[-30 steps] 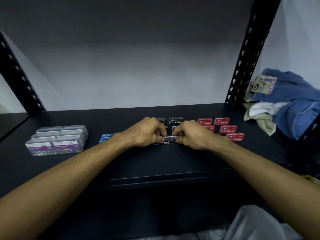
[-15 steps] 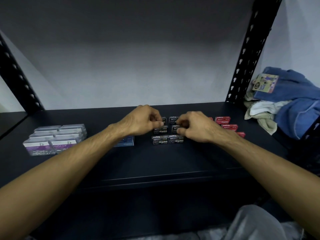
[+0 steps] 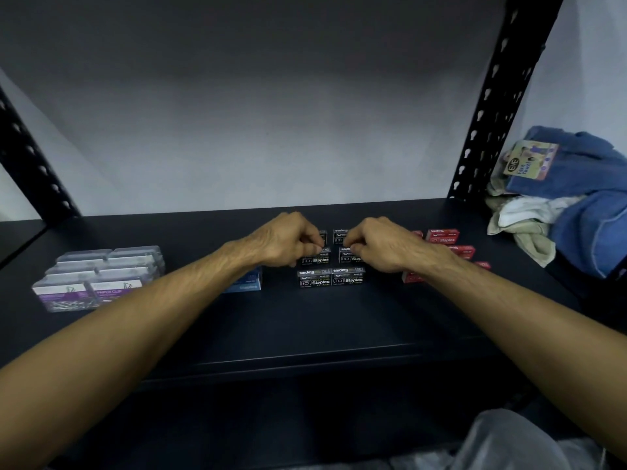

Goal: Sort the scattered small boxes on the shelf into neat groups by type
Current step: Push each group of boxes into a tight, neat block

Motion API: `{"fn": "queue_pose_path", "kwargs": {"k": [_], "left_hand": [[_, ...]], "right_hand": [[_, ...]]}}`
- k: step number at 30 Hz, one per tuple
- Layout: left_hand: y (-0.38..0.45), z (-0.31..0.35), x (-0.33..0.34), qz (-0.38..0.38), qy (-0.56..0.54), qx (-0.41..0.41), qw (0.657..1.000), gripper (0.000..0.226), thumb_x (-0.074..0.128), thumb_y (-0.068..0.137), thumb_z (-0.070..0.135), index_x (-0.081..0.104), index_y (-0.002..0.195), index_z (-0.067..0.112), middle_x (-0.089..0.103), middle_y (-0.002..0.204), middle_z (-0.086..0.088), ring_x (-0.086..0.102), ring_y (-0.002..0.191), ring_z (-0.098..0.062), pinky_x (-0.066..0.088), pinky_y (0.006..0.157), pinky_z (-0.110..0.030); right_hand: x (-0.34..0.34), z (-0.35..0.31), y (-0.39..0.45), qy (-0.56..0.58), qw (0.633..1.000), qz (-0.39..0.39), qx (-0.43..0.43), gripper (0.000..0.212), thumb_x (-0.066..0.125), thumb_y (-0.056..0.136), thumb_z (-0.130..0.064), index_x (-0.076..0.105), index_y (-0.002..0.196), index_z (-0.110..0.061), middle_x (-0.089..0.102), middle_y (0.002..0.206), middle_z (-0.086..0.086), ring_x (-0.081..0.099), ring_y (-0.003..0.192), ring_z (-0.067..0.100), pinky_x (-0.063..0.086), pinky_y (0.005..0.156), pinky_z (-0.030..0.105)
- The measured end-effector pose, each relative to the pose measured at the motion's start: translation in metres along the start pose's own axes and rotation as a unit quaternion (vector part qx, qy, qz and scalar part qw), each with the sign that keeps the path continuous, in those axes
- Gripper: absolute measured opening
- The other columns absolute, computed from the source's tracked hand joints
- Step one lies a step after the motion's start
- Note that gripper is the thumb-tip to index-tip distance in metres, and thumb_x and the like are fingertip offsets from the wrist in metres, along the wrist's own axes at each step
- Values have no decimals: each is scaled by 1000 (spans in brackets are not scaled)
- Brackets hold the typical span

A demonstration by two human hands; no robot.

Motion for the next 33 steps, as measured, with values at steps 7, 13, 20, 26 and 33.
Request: {"fn": "queue_pose_path", "kwargs": {"k": [7,13,20,26,33], "left_hand": [[0,-4,0,-24,-37,-22,999,15,68,92,19,74,105,12,67,72,9,65,60,-12,60,55,-31],[-6,-11,1,-43,-75,-36,996,16,69,91,16,74,105,10,69,74,6,67,62,-13,59,56,-28],[-11,-5,5,-69,-94,-30,993,17,70,91,18,75,106,11,68,65,11,67,60,-12,59,57,-28],[-12,-3,6,-71,-89,-28,993,16,70,91,19,75,104,11,67,57,18,67,57,-9,57,56,-26],[-17,2,2,-67,-92,-44,993,25,65,93,35,75,104,15,70,77,16,72,66,-17,60,60,-30]], "right_hand": [[6,2,4,14,1000,-18,1,30,52,100,-17,65,127,-18,62,133,2,59,120,18,40,91,21],[8,-5,3,32,999,-38,-14,30,53,99,-18,66,126,-20,65,129,0,60,117,15,42,93,22],[11,-8,-1,44,998,-48,-22,29,51,100,-18,67,123,-23,67,123,-3,60,110,10,40,89,19],[12,-7,-2,38,997,-49,-35,28,52,99,-19,70,118,-28,69,116,-7,60,102,7,42,88,20],[8,-7,-4,40,996,-72,-19,29,55,95,-33,67,121,-34,66,124,-8,59,110,10,44,95,26]]}}
Point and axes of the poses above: each hand's wrist, its own y-axis towards the middle knuckle, its own x-axis out of the palm, z = x × y, the point moved 5 cm from there along y, towards the middle knuckle
